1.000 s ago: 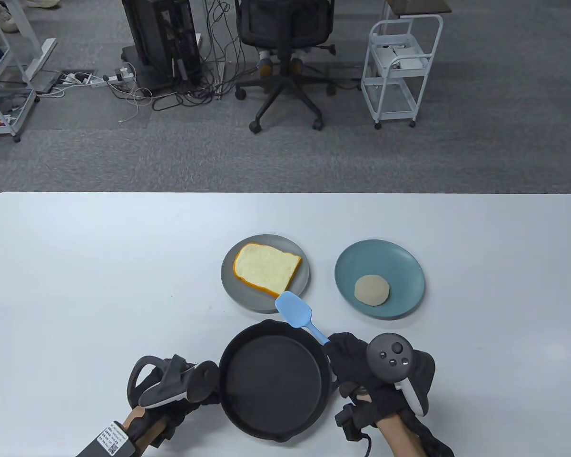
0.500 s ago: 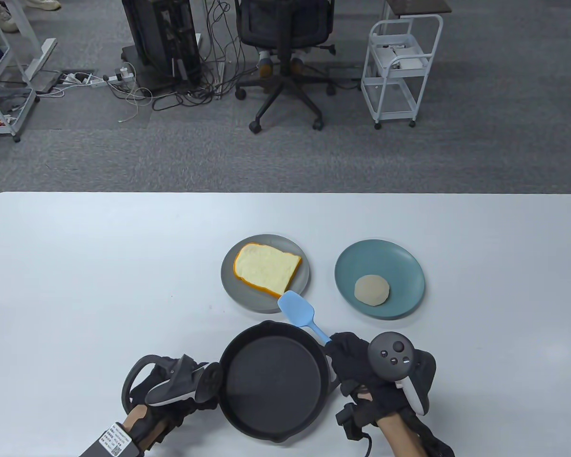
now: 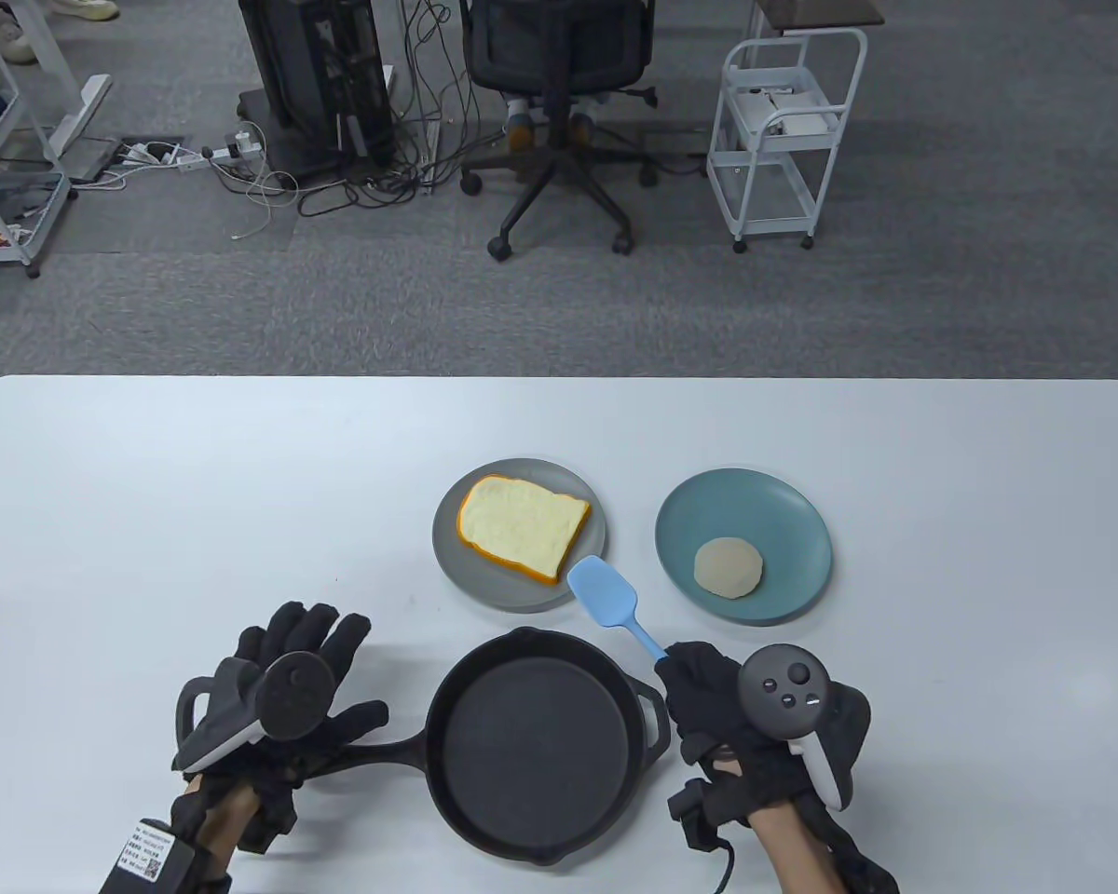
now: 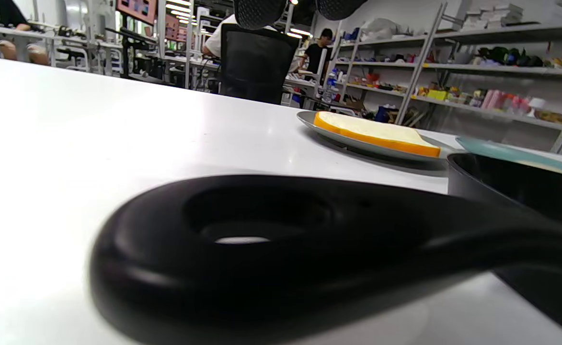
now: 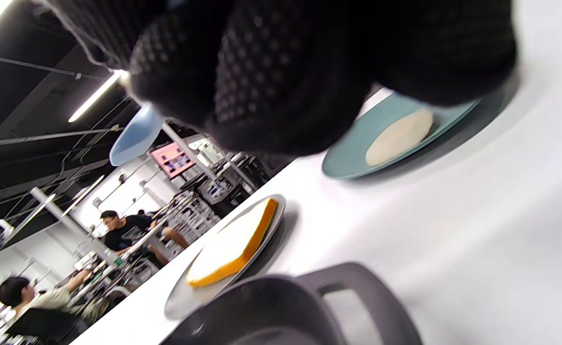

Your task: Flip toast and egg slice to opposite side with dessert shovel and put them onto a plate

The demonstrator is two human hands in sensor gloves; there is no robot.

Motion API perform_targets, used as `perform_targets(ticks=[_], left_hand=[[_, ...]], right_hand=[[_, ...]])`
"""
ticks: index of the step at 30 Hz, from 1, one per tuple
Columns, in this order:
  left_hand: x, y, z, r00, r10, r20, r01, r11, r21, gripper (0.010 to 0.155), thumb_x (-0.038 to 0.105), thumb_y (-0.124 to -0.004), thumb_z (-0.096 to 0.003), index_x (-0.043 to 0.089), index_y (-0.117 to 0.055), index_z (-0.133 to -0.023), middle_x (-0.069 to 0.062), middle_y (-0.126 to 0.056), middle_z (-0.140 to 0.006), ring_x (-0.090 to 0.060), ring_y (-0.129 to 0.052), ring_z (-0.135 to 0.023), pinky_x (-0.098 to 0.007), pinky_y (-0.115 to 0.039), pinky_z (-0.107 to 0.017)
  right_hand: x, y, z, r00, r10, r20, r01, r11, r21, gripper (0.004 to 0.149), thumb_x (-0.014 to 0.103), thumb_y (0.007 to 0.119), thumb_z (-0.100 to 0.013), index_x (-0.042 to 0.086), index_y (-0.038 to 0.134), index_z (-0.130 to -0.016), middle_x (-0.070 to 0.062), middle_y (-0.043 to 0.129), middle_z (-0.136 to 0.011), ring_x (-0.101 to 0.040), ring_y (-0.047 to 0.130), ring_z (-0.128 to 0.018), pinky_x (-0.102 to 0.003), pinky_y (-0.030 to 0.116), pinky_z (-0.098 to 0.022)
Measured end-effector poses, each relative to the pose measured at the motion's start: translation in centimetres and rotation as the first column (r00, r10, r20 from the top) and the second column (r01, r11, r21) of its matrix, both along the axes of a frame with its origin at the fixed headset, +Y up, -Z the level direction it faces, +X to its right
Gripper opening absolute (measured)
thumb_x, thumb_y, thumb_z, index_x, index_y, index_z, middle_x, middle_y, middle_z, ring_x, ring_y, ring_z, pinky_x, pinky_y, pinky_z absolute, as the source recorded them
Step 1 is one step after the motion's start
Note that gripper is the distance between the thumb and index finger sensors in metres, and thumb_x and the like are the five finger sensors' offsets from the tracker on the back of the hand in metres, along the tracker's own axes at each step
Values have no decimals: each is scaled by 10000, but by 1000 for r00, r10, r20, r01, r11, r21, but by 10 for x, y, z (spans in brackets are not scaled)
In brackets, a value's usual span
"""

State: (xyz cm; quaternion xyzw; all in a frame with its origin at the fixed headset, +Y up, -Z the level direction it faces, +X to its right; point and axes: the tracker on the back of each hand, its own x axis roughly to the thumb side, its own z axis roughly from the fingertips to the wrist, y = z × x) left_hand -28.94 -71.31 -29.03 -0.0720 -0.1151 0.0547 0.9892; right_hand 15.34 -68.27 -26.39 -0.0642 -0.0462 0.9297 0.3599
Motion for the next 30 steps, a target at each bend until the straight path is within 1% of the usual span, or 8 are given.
perform_targets(ticks=[5, 10, 15, 17, 21, 25, 27, 30], left_hand=[[-3, -3, -2, 1000, -24, -13, 23, 1000, -13, 986, 800, -489, -288, 339, -280, -1135, -118, -303, -1247, -481, -250, -1145, -687, -265, -787], [-1, -3, -2, 999, -37, -10, 37, 999, -19, 986, 799, -490, -290, 336, -279, -1135, -119, -300, -1247, -480, -241, -1146, -686, -261, -788], [2, -4, -1, 999, -45, 1, 45, 999, -18, 985, 798, -489, -290, 336, -285, -1135, -118, -300, -1247, -484, -243, -1143, -687, -263, -788], [3, -5, -1, 999, -49, 5, 49, 999, -18, 986, 797, -490, -290, 332, -288, -1136, -121, -302, -1246, -483, -242, -1144, -687, -263, -788], [4, -6, 0, 998, -55, 8, 55, 998, -19, 984, 798, -490, -290, 333, -295, -1135, -123, -306, -1245, -484, -248, -1143, -687, -267, -787], [5, -6, 0, 998, -67, 12, 67, 997, -25, 964, 797, -492, -291, 360, -316, -1132, -118, -314, -1246, -483, -250, -1143, -687, -269, -786], [7, -8, 0, 997, -72, 16, 73, 997, -31, 967, 796, -494, -291, 354, -316, -1132, -121, -316, -1245, -484, -254, -1142, -686, -270, -786], [8, -9, 0, 997, -79, 20, 80, 996, -34, 971, 795, -494, -291, 345, -318, -1133, -119, -318, -1244, -483, -255, -1142, -685, -273, -787]], right_hand=[[27, -2, -6, 994, 18, 112, -18, 1000, -7, 500, 481, 774, -442, 143, 919, -780, 81, 1058, -406, -130, 1049, -263, -360, 887, -246], [63, -7, -21, 964, 5, 264, 4, 999, -34, 499, 476, 771, -446, 142, 913, -789, 77, 1059, -420, -135, 1051, -275, -362, 886, -255], [95, -23, -42, 917, 24, 398, 22, 994, -110, 501, 471, 768, -449, 140, 905, -800, 74, 1060, -435, -140, 1053, -288, -365, 886, -264], [105, -32, -52, 895, 66, 442, 7, 987, -162, 502, 470, 767, -450, 139, 903, -802, 74, 1060, -439, -140, 1053, -293, -365, 886, -267], [111, -48, -64, 865, 148, 479, -17, 964, -266, 503, 468, 766, -450, 136, 905, -801, 75, 1060, -439, -139, 1053, -298, -364, 886, -270], [110, -60, -72, 841, 206, 500, -29, 941, -338, 508, 471, 759, -451, 134, 903, -803, 78, 1059, -442, -132, 1053, -302, -360, 887, -274], [110, -67, -76, 848, 206, 488, -19, 932, -361, 511, 469, 756, -453, 131, 900, -808, 76, 1059, -447, -129, 1054, -310, -358, 888, -279], [106, -75, -80, 863, 172, 474, 12, 932, -361, 517, 466, 752, -455, 122, 896, -814, 63, 1061, -461, -139, 1055, -334, -364, 887, -294]])
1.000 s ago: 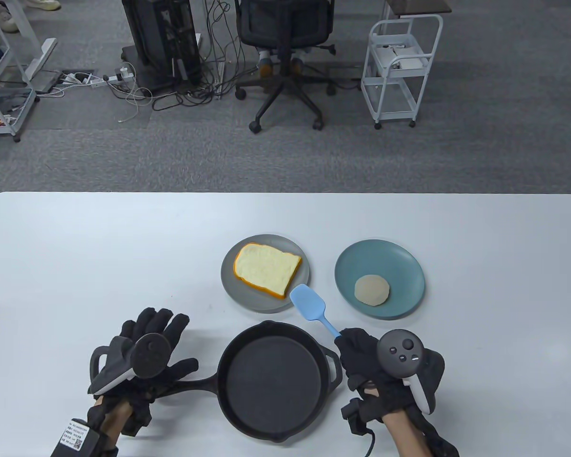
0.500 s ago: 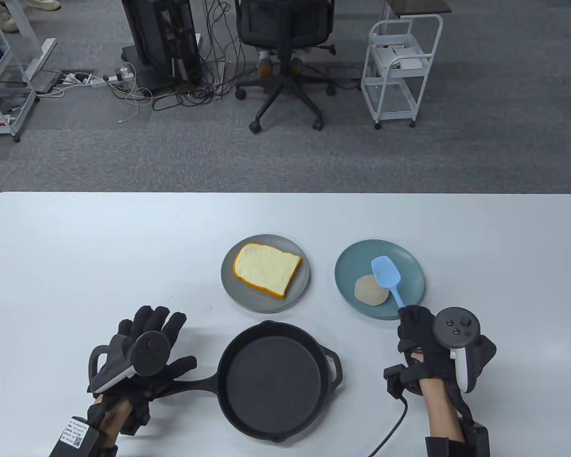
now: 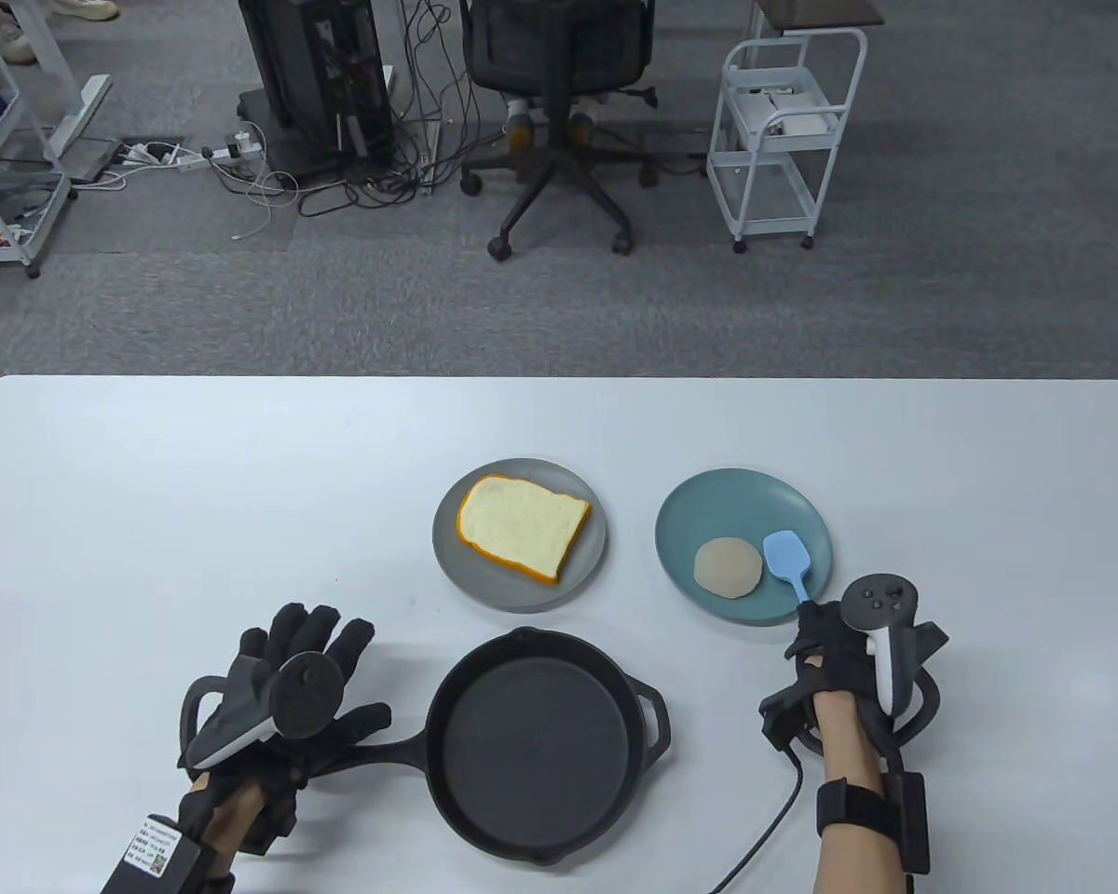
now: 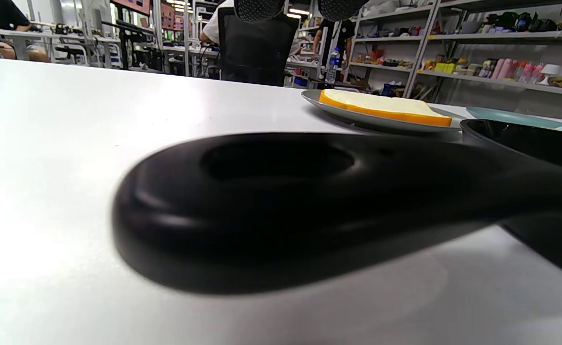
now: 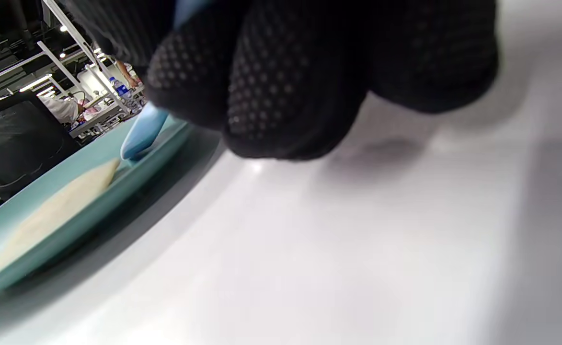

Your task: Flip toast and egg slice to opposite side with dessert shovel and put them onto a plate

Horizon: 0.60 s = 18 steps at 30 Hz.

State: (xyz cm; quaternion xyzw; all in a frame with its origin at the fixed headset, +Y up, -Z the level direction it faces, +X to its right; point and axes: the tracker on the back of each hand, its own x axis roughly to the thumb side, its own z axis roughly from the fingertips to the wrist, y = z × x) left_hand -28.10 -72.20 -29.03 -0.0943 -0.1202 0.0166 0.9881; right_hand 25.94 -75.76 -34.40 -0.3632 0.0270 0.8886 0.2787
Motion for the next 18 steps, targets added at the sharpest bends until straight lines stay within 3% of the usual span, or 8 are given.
perform_targets(ticks=[7, 11, 18], left_hand=[[2, -1, 0, 1000, -10, 8, 10, 1000, -11, 971, 795, -496, -292, 343, -318, -1133, -121, -327, -1243, -487, -266, -1140, -685, -279, -787], [3, -2, -1, 1000, -10, 13, 10, 1000, -13, 971, 794, -496, -292, 342, -318, -1133, -123, -326, -1243, -488, -266, -1139, -685, -279, -786], [4, -3, 0, 1000, -10, 21, 10, 1000, -13, 972, 794, -496, -292, 341, -318, -1133, -124, -325, -1243, -487, -266, -1139, -684, -282, -787]], right_hand=[[-12, 2, -4, 986, 156, -50, -158, 987, -37, 588, 508, 749, -447, 151, 843, -905, -19, 1066, -604, -201, 1046, -469, -406, 863, -385], [-16, 10, -2, 966, 228, -123, -240, 966, -96, 665, 550, 732, -443, 167, 751, -986, -70, 1001, -806, -274, 1000, -662, -453, 820, -489], [-18, 22, 10, 951, 260, -167, -272, 960, -57, 688, 564, 737, -432, 219, 698, -1026, -113, 903, -982, -360, 918, -829, -512, 773, -552]])
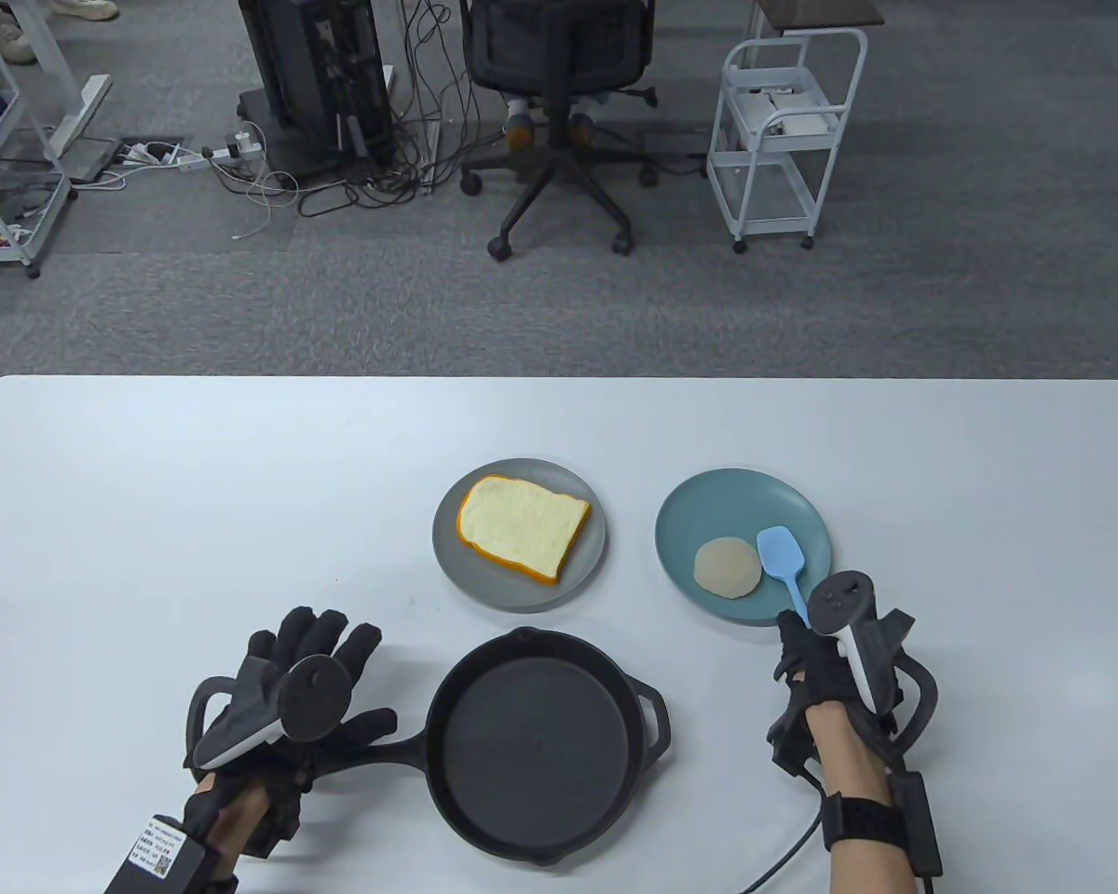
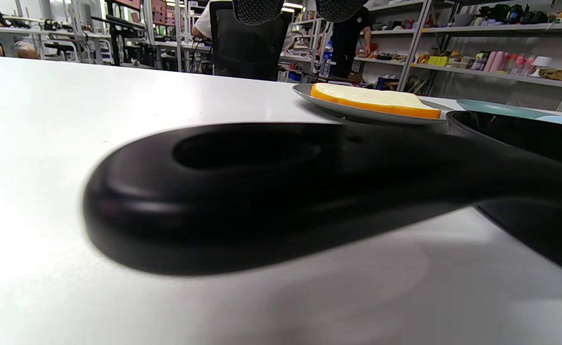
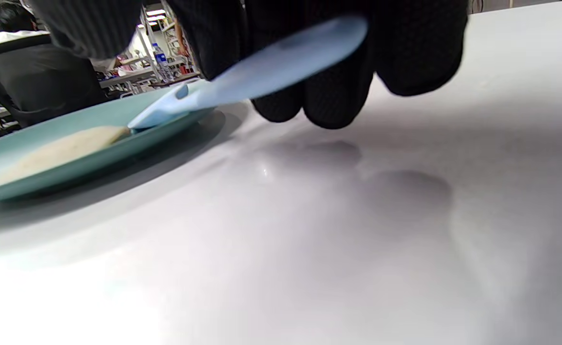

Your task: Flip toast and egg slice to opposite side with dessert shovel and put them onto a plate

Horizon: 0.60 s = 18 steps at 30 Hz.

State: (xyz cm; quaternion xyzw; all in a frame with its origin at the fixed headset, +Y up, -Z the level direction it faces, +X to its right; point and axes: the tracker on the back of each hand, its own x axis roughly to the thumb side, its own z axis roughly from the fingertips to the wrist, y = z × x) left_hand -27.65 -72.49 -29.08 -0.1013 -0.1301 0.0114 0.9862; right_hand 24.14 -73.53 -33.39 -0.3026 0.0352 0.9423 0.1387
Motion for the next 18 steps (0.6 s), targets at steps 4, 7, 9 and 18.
perform_targets(ticks=[4, 7, 9, 18], left_hand=[[0, 0, 0, 1000, 7, 0, -7, 1000, 1, 972, 794, -497, -292, 341, -318, -1133, -124, -324, -1243, -489, -266, -1139, -684, -281, -787], [0, 0, 0, 1000, 6, 2, -6, 1000, 0, 972, 793, -497, -292, 340, -318, -1133, -125, -322, -1243, -489, -260, -1139, -684, -279, -787], [0, 0, 0, 1000, 9, 2, -9, 1000, 0, 972, 793, -497, -293, 339, -316, -1134, -125, -320, -1243, -489, -261, -1139, -684, -277, -788], [0, 0, 0, 1000, 17, 3, -17, 1000, 7, 972, 793, -498, -293, 340, -318, -1134, -125, -320, -1244, -490, -259, -1139, -686, -277, -787]], right_hand=[[-6, 19, 10, 998, 50, -50, -50, 999, 1, 704, 573, 737, -431, 218, 681, -1036, -123, 848, -1028, -377, 870, -873, -531, 748, -575], [-23, 43, 20, 985, 122, -125, -121, 993, 18, 725, 582, 736, -432, 204, 665, -1047, -130, 815, -1056, -388, 841, -901, -543, 733, -590], [-38, 56, 23, 971, 150, -187, -148, 989, 26, 731, 591, 730, -434, 202, 661, -1050, -128, 807, -1066, -390, 832, -911, -545, 730, -593], [-135, 74, -7, 925, 21, -379, -31, 999, -21, 736, 592, 717, -444, 189, 651, -1057, -122, 804, -1078, -392, 828, -917, -542, 736, -587]])
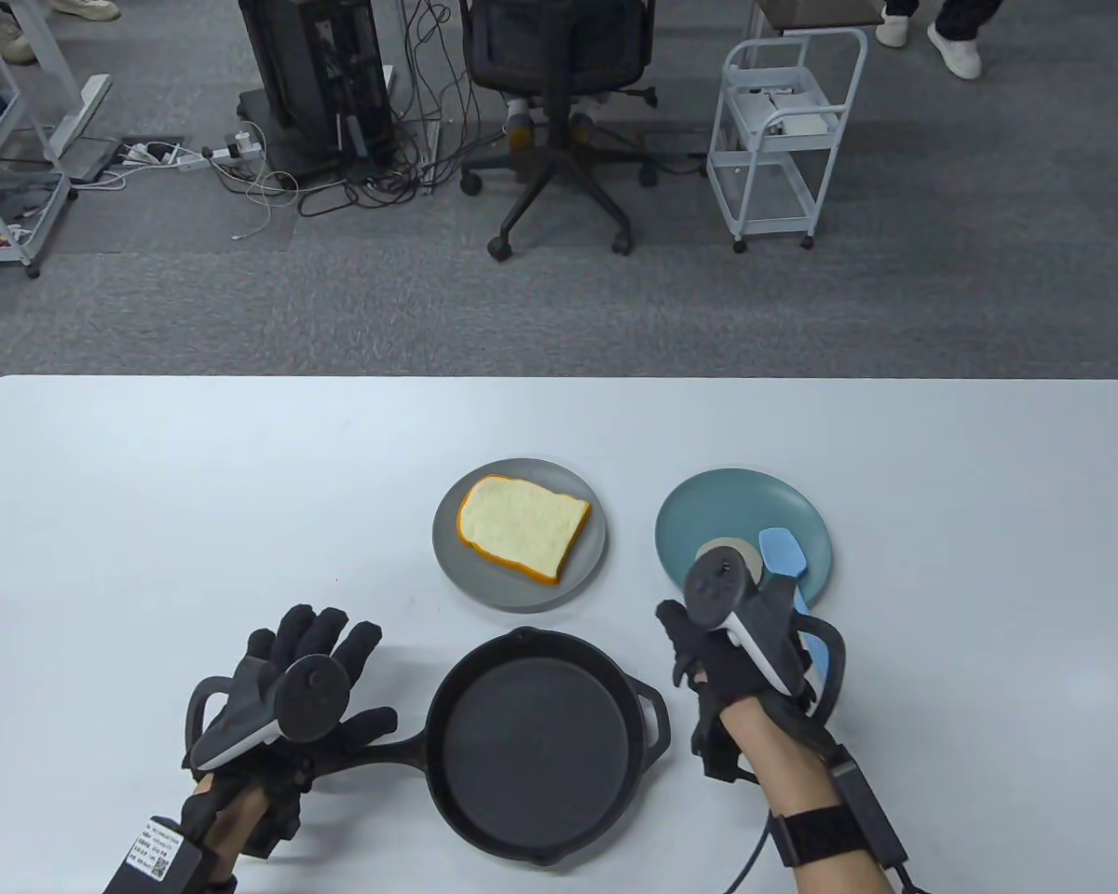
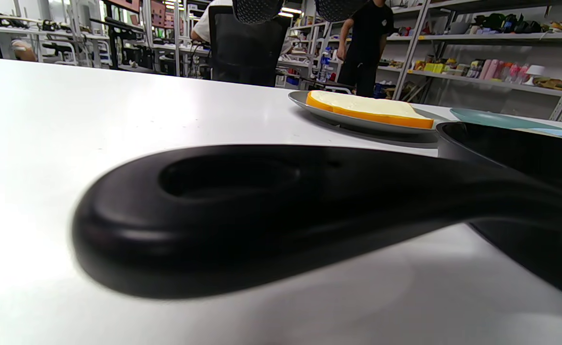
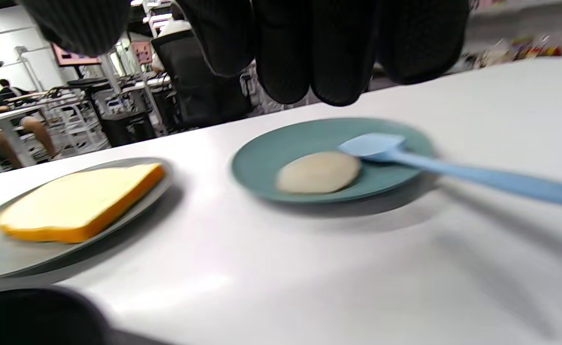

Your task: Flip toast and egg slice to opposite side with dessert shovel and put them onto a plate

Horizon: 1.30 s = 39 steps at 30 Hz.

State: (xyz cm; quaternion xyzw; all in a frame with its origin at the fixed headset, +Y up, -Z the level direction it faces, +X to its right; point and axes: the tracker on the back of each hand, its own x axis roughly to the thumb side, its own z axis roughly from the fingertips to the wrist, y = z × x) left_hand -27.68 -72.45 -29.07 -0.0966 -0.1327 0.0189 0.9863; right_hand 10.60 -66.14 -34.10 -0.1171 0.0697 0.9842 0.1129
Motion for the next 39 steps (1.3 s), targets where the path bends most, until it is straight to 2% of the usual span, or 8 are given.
perform_targets(ticks=[5, 9, 14, 19, 24, 28, 34, 39], left_hand=[[7, 0, 3, 999, -31, 26, 31, 1000, 0, 972, 792, -499, -293, 340, -316, -1134, -124, -318, -1243, -492, -253, -1138, -685, -275, -787], [12, 1, 6, 999, -27, 46, 27, 1000, 7, 973, 792, -500, -293, 339, -316, -1134, -124, -319, -1243, -491, -253, -1138, -685, -274, -787], [13, -1, 5, 998, -23, 53, 23, 1000, -5, 968, 790, -502, -295, 343, -316, -1133, -123, -318, -1242, -490, -252, -1138, -684, -274, -787], [12, -1, 5, 998, -25, 55, 25, 1000, -3, 968, 790, -502, -294, 342, -322, -1132, -125, -320, -1242, -491, -252, -1137, -684, -275, -786], [12, 0, 6, 998, -27, 55, 27, 1000, 5, 970, 792, -498, -294, 338, -321, -1133, -124, -318, -1242, -491, -254, -1137, -683, -278, -786], [11, -1, 5, 998, -26, 49, 26, 1000, -1, 970, 790, -500, -295, 336, -320, -1133, -126, -316, -1242, -491, -251, -1137, -683, -276, -787], [10, 0, 4, 999, -23, 43, 23, 1000, 0, 974, 791, -499, -294, 333, -320, -1134, -126, -317, -1242, -492, -253, -1137, -683, -275, -787], [9, -1, 4, 999, -28, 38, 28, 1000, 0, 972, 791, -498, -295, 333, -321, -1134, -127, -320, -1241, -492, -254, -1136, -683, -276, -786]], right_hand=[[-48, -29, -55, 999, 40, 6, -38, 978, -203, 626, 467, 695, -495, 164, 647, -1041, -111, 832, -1047, -358, 876, -875, -484, 780, -548], [-68, -63, -95, 993, 38, 114, -8, 967, -256, 658, 461, 707, -488, 144, 600, -1054, -125, 795, -1061, -363, 861, -881, -477, 782, -538], [-77, -82, -119, 969, 96, 228, -27, 958, -287, 697, 471, 733, -477, 116, 577, -1056, -134, 804, -1014, -336, 874, -831, -471, 769, -545], [-79, -86, -130, 940, 21, 340, 67, 967, -246, 704, 461, 823, -442, 102, 644, -1021, -107, 902, -884, -264, 956, -698, -429, 806, -499], [-81, -86, -136, 907, 112, 405, -12, 971, -240, 671, 431, 913, -401, 121, 722, -965, -50, 967, -771, -202, 1013, -601, -391, 843, -449], [-73, -86, -134, 883, -3, 470, 116, 970, -212, 673, 408, 958, -365, 99, 747, -924, -28, 1008, -679, -166, 1042, -518, -366, 870, -402], [-59, -95, -128, 779, -303, 549, 455, 876, -161, 664, 377, 918, -408, 86, 704, -965, -32, 977, -694, -167, 1015, -513, -380, 859, -421], [-55, -98, -119, 619, -547, 564, 704, 705, -87, 484, 350, 850, -449, 181, 816, -901, -21, 960, -699, -154, 1087, -427, -348, 923, -331]])
